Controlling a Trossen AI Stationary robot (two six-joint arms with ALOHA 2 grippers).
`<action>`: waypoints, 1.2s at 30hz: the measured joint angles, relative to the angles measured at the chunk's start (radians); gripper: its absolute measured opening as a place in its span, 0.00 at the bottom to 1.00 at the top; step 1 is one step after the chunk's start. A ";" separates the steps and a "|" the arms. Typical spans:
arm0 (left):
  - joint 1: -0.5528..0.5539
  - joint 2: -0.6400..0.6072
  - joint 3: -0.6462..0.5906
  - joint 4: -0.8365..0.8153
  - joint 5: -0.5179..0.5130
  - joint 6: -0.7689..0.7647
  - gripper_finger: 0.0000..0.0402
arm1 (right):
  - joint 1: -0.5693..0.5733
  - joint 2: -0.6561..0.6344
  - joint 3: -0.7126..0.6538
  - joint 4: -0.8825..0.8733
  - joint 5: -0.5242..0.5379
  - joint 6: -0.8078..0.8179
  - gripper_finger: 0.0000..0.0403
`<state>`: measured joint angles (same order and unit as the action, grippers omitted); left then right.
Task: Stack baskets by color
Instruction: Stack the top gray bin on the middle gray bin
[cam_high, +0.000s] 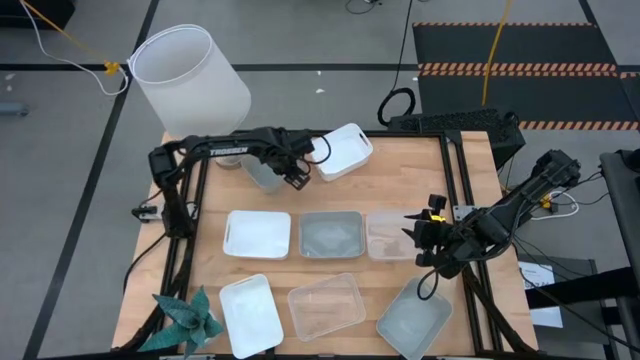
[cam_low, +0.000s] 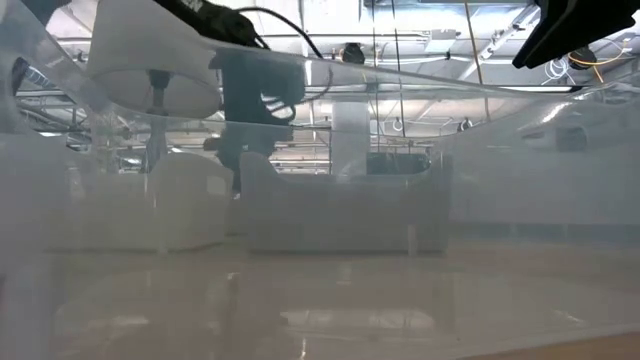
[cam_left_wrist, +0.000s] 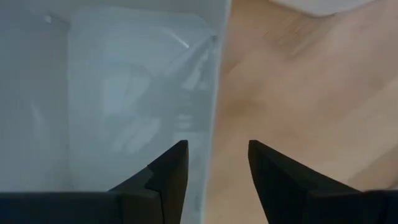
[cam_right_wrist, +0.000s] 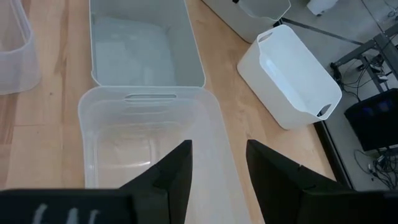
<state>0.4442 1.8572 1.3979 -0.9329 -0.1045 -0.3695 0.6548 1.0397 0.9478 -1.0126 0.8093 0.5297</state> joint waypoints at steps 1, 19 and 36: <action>0.007 0.013 0.000 0.002 -0.001 0.012 0.42 | 0.000 0.000 0.000 0.000 0.000 0.000 0.36; 0.012 0.081 0.000 0.011 -0.013 0.097 0.23 | 0.000 0.000 0.000 -0.001 0.000 -0.012 0.36; -0.111 0.038 0.113 -0.204 -0.011 0.096 0.02 | 0.000 0.000 0.000 0.000 0.000 -0.018 0.36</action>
<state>0.3332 1.8948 1.5111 -1.1374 -0.1158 -0.2730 0.6548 1.0401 0.9478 -1.0130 0.8097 0.5114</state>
